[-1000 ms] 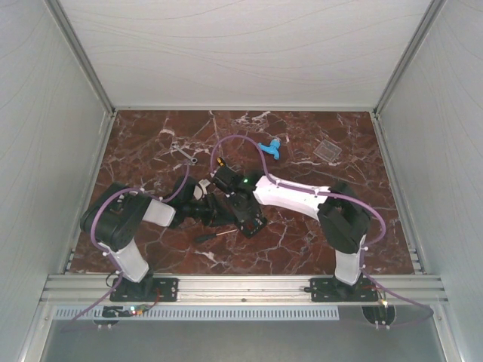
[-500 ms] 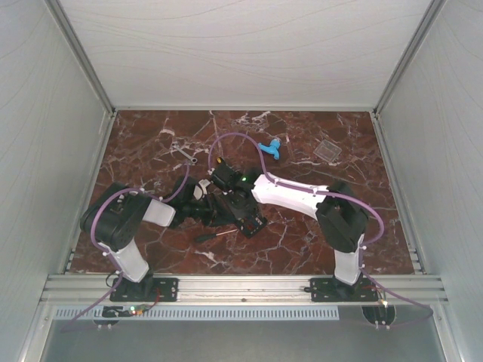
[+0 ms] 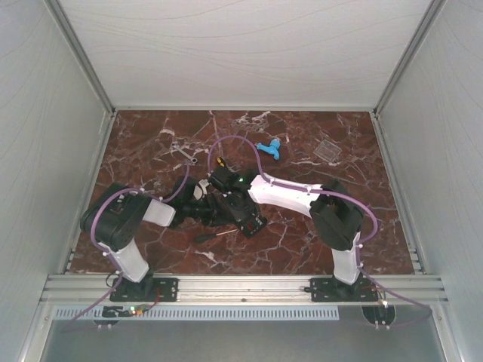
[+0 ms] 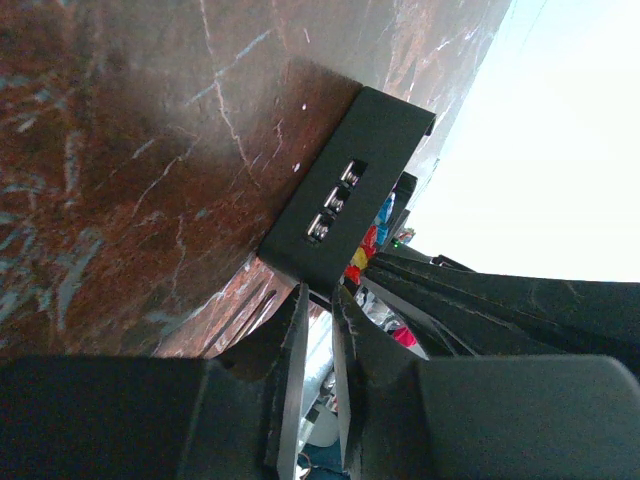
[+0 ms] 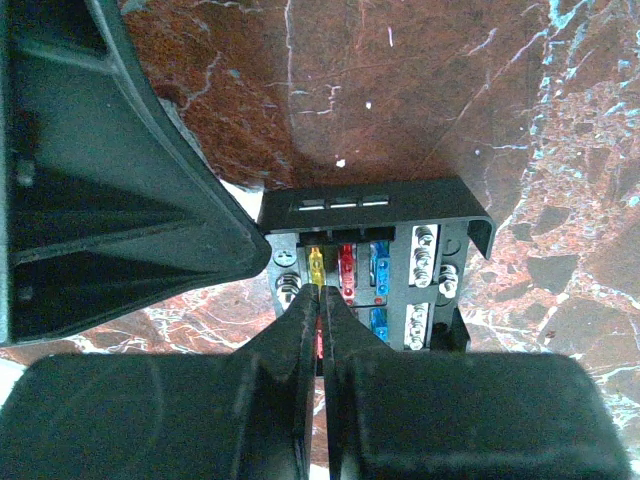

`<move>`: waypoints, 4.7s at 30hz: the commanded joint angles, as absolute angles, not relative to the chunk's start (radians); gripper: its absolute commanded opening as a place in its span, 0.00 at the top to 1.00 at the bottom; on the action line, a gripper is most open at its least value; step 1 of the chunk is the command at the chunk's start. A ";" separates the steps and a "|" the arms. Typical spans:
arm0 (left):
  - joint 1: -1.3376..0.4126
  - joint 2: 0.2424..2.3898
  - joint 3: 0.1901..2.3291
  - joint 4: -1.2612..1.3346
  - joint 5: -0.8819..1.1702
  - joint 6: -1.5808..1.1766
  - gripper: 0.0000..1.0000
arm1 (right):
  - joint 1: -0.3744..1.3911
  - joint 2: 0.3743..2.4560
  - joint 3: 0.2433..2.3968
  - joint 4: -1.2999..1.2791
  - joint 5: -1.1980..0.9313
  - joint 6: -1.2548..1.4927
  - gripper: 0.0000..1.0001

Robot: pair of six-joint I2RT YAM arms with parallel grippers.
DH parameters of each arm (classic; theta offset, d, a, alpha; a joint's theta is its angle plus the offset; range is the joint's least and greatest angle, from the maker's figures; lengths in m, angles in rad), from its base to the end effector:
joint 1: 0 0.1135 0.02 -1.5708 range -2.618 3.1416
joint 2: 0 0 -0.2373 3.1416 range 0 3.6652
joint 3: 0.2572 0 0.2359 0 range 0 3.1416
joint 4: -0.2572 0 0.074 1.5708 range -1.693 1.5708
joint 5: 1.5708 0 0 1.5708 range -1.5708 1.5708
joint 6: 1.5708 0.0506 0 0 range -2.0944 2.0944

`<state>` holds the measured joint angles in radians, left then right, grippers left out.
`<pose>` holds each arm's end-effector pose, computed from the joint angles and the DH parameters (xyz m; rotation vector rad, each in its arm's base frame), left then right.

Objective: Snap on the fuse box
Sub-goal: Install the fuse at the fuse box base, then pick up the fuse box cover from the center of the board.

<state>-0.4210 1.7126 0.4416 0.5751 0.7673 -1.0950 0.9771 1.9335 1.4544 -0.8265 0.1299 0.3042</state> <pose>0.2257 -0.1395 0.0774 -0.3896 2.5704 -1.5702 0.2107 0.3004 0.1636 -0.9178 2.6993 0.0786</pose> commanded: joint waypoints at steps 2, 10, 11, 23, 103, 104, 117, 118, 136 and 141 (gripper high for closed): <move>-0.429 1.718 0.464 0.594 0.776 -1.088 0.86 | 0.979 1.984 1.449 -0.890 0.117 0.313 1.00; -0.431 1.718 0.465 0.592 0.778 -1.086 0.86 | 0.977 2.056 1.426 -0.922 0.113 0.313 1.00; -0.431 1.718 0.465 0.592 0.777 -1.086 0.86 | 0.977 2.064 1.421 -0.926 0.112 0.312 1.00; -0.433 1.717 0.462 0.595 0.778 -1.085 0.86 | 0.974 2.129 1.327 -0.836 0.054 0.302 1.00; -0.435 1.393 0.520 0.246 0.526 -0.835 0.37 | 0.520 1.591 1.261 -0.598 0.000 0.256 0.54; -0.436 1.362 0.524 0.213 0.486 -0.805 0.33 | 0.466 1.586 1.251 -0.573 -0.015 0.257 0.52; -0.417 1.158 0.403 0.175 0.140 -0.650 0.01 | -0.094 1.749 1.268 -0.240 -0.365 0.432 0.29; -0.415 1.159 0.396 0.186 0.119 -0.642 0.01 | -0.124 1.767 1.268 -0.208 -0.392 0.450 0.29; -0.410 1.171 0.299 0.369 0.015 -0.579 0.00 | -0.336 2.146 1.311 0.095 -0.679 0.677 0.46; -0.410 1.169 0.292 0.383 0.031 -0.576 0.00 | -0.336 2.211 1.315 0.160 -0.746 0.716 0.53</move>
<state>-0.4133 1.1694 0.2863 0.3126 0.0219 -0.5972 -0.3389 2.1441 1.3010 0.0956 -0.6815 0.6769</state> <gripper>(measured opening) 0.995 0.494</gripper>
